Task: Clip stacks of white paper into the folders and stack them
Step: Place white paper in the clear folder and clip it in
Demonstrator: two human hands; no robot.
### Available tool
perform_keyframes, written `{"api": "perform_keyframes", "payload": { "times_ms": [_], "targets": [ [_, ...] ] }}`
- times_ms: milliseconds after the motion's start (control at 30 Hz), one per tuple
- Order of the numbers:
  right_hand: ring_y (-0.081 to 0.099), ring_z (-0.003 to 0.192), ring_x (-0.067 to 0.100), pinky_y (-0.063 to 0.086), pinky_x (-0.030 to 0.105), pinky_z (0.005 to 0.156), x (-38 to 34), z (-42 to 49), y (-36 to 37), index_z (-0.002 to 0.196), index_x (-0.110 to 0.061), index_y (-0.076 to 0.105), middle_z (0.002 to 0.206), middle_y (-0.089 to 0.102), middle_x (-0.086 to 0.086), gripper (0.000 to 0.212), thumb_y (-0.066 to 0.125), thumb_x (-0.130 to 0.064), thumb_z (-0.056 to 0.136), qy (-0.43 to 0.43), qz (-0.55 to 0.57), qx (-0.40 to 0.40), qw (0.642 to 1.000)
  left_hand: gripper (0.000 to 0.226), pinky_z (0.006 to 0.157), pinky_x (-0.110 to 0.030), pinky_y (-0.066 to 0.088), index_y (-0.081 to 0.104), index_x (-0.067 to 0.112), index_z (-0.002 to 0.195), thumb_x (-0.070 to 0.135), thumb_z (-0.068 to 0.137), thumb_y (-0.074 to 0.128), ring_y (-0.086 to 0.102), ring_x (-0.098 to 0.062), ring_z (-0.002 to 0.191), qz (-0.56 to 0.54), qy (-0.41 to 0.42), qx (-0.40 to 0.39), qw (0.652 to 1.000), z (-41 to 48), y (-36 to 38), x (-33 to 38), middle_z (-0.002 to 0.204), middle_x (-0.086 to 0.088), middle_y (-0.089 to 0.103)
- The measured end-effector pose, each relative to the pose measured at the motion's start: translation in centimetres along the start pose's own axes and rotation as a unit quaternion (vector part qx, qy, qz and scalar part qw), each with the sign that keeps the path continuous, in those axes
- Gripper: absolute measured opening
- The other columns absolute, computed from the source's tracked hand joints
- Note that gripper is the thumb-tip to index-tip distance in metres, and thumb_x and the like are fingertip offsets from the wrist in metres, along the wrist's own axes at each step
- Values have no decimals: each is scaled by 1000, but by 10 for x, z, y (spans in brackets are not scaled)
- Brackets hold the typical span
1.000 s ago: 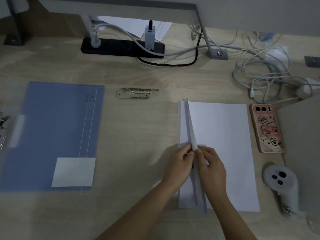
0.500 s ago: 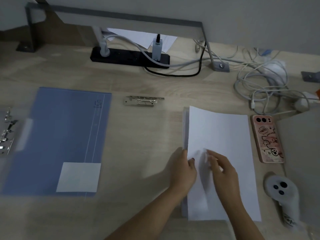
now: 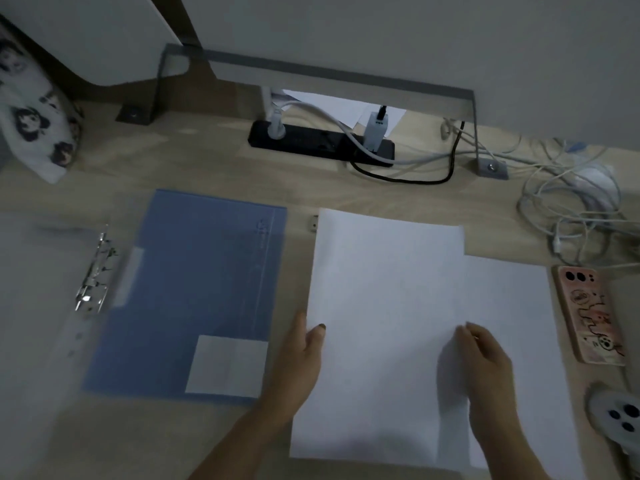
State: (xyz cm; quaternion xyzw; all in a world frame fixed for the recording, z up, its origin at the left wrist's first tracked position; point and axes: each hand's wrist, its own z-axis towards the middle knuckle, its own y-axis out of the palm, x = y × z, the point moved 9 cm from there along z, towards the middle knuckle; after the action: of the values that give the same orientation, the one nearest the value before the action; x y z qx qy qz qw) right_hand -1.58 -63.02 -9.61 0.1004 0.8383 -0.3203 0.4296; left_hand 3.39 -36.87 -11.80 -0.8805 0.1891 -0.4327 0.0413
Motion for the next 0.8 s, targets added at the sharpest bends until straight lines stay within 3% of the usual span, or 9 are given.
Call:
{"api": "perform_keyframes", "payload": {
  "times_ms": [133,300,400,567,667,800],
  "targets": [
    [49,69,19,38,30,61,3,-11,51,80,-9,61,73,57,5,18,50,-17,91,15,-4,-49,999,52,113,-30,20,12,16,147,28,100,30,26,-19,141,13,-25,25,999,5,-43,-23,154,-1,22],
    [50,77,20,39,32,69,13,-9,82,86,-12,64,82,58,5,16,51,-20,91,78,7,-47,996,45,110,-33,29,29,14,141,25,98,36,38,-20,132,-6,-42,24,999,20,-61,-45,145,-4,39],
    [50,85,23,39,33,74,20,-7,86,90,-12,63,85,57,4,16,50,-20,91,101,18,-29,994,35,91,-29,41,39,8,128,25,98,38,53,-21,111,28,-56,22,998,27,-61,-49,127,-8,52],
    [49,88,23,40,30,66,26,-8,84,92,-12,64,92,57,5,17,50,-22,91,122,50,-5,991,17,64,-19,41,46,11,109,23,96,41,51,-10,78,26,-34,35,998,35,-60,-42,99,-5,56],
    [49,89,22,44,36,76,25,-7,85,92,-14,63,91,56,3,16,50,-23,92,131,55,-3,990,10,60,-19,39,45,13,100,22,95,43,48,-9,70,26,-38,50,998,40,-61,-41,87,-2,52],
    [48,95,23,42,41,88,21,-3,87,93,-15,62,98,56,4,15,50,-24,92,129,60,-3,990,15,60,-21,40,46,13,104,25,95,43,49,-9,72,62,-29,78,995,44,-64,-38,88,-1,53]
  ]
}}
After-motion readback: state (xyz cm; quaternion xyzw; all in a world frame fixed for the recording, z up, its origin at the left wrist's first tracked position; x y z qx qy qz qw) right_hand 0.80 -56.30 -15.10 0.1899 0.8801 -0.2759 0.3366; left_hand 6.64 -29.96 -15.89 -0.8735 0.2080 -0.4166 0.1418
